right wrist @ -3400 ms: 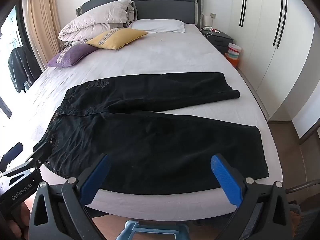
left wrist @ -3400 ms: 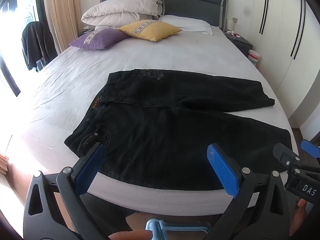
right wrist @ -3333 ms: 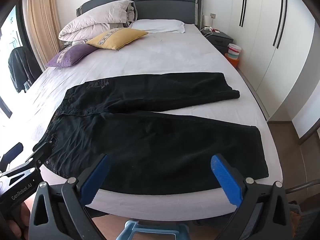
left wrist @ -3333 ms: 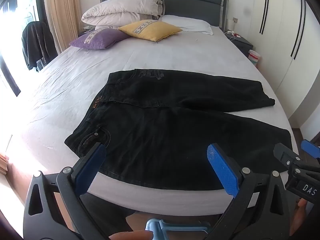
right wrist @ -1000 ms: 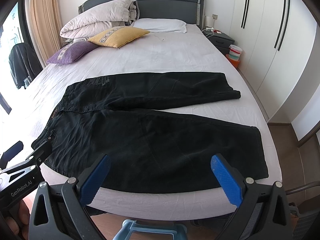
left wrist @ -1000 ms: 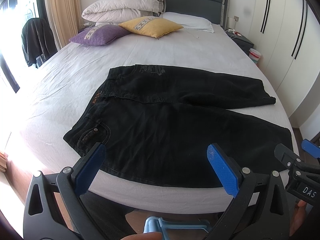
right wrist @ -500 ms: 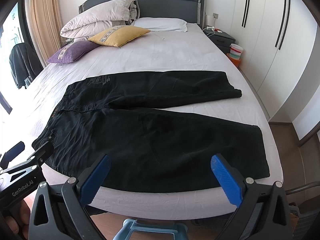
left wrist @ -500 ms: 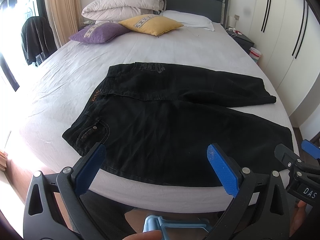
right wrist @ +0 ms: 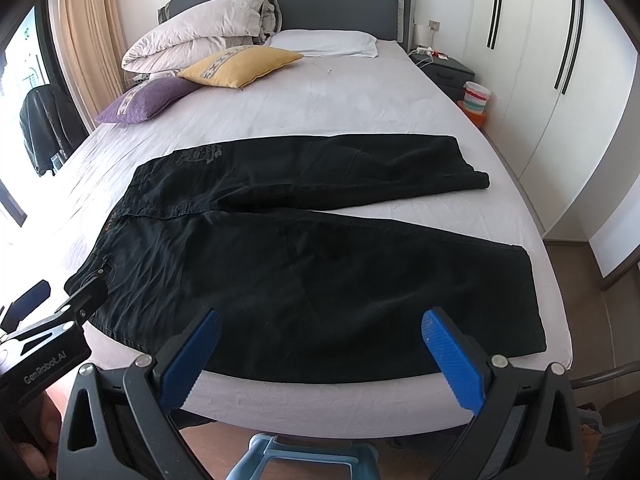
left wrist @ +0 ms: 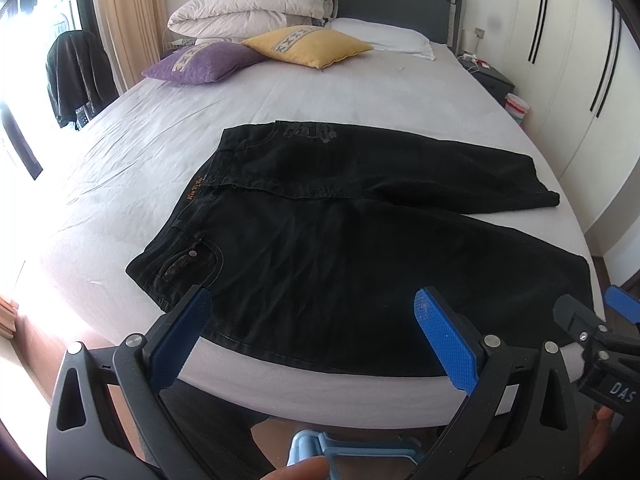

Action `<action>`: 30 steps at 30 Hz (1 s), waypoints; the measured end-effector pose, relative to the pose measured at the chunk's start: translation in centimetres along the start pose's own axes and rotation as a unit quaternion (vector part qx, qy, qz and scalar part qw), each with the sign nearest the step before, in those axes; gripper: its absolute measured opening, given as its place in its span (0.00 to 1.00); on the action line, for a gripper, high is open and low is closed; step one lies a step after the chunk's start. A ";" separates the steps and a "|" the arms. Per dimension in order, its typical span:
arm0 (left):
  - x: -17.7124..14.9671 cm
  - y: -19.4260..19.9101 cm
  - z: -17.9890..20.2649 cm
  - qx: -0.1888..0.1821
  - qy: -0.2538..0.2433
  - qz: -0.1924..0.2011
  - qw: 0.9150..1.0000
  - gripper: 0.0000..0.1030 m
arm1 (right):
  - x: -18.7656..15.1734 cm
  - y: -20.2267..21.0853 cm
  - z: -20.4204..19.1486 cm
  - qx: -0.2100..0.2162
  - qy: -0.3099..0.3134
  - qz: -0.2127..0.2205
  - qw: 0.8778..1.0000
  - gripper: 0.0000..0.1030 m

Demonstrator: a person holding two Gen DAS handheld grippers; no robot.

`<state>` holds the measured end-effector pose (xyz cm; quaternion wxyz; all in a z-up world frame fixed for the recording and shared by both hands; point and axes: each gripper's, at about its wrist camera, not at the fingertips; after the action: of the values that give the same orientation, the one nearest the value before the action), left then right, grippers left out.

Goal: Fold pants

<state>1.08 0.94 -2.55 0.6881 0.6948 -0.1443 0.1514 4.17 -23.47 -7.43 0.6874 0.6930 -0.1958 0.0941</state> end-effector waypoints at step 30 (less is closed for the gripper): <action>29.9 -19.1 -7.3 -0.039 -0.273 -0.043 0.960 1.00 | 22.9 -11.9 5.8 0.145 0.271 0.009 0.952 1.00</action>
<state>36.04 8.71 -7.68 0.6548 0.6881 -0.3023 -0.0795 28.83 -32.70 -9.38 0.6062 0.7315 0.0076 0.3120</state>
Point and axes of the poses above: each gripper's, at about its wrist camera, not at the fingertips, and y roughly against the way its jaws point, z to its right, x to its top, and after that the axes turned 13 degrees about -z, right-handed
